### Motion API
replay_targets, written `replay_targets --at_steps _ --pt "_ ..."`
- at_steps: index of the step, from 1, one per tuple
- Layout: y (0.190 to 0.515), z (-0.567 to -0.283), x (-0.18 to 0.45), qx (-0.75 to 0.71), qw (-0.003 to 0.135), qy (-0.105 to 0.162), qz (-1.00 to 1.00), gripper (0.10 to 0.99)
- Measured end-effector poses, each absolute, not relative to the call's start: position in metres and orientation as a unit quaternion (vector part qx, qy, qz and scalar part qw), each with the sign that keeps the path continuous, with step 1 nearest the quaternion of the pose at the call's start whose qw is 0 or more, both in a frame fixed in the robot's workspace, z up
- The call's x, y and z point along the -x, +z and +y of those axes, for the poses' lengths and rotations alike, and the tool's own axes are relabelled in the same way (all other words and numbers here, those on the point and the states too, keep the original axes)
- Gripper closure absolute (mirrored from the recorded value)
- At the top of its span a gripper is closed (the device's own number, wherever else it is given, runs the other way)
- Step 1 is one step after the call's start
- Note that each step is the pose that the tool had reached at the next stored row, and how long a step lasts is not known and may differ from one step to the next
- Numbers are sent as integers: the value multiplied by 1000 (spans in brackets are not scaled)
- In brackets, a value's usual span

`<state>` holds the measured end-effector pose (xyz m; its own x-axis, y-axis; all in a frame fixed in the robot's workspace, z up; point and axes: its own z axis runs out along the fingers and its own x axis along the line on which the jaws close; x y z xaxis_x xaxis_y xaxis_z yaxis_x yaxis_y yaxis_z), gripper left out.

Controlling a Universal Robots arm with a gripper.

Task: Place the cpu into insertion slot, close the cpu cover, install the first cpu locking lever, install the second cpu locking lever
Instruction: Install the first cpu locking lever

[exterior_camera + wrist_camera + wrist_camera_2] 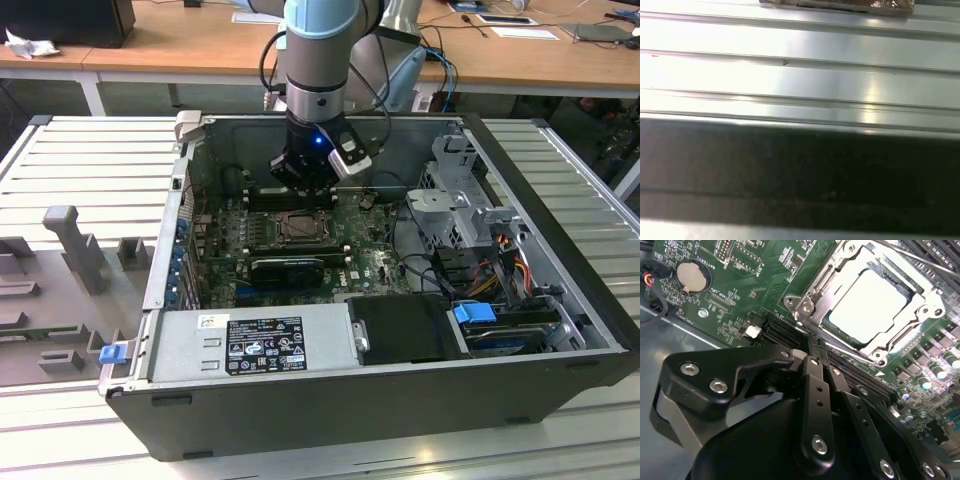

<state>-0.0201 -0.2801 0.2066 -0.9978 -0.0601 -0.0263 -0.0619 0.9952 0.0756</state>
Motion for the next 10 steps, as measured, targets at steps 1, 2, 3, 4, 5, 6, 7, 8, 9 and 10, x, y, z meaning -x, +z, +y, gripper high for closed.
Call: replay_targets --at_steps 1,2,3,4,5,6,7,8,9,10 --pt "206 -280 20 31 12 38 999 980" --pt "205 -280 20 31 12 37 999 980" --pt "205 -280 20 31 12 37 999 980" --pt "205 -280 20 31 12 37 999 980" --pt "206 -280 20 31 12 37 999 980" --pt "207 -280 20 31 12 37 999 980" --pt "207 -280 20 31 12 37 999 980" --pt "208 -281 20 31 12 37 999 980" --pt "208 -282 20 31 12 37 999 980" --pt "208 -282 20 31 12 37 999 980"
